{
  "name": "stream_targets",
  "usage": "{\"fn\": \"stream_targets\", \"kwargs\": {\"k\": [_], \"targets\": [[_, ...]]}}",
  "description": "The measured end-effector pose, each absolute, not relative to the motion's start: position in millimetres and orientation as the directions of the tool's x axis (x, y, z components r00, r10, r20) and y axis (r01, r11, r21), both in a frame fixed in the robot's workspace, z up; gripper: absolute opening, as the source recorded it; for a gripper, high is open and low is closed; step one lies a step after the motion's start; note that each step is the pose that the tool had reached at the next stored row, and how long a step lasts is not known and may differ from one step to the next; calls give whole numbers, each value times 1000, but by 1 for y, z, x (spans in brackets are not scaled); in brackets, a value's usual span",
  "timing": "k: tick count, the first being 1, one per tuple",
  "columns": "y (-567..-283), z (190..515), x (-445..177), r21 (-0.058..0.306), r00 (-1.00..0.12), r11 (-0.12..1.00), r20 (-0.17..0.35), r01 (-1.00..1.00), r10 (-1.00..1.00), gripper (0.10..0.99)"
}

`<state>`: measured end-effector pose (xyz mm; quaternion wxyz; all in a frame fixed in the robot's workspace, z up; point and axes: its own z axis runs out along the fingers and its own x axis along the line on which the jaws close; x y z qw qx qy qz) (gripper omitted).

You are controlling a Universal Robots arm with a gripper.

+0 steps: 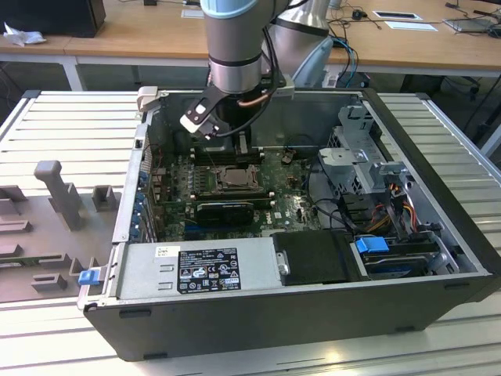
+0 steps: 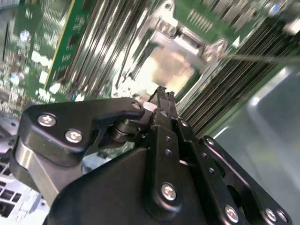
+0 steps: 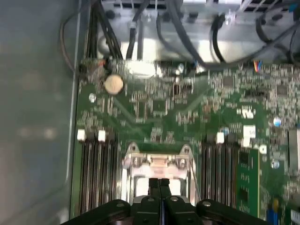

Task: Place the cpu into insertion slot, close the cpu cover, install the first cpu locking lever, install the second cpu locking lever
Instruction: 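Close the cpu cover, then install the first cpu locking lever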

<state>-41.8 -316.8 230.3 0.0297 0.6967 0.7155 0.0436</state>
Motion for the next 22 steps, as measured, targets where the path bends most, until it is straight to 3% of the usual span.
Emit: {"fn": "stream_targets", "kwargs": {"k": [22], "targets": [[-317,242,-56,104,-28,26,18,994,999,106]]}}
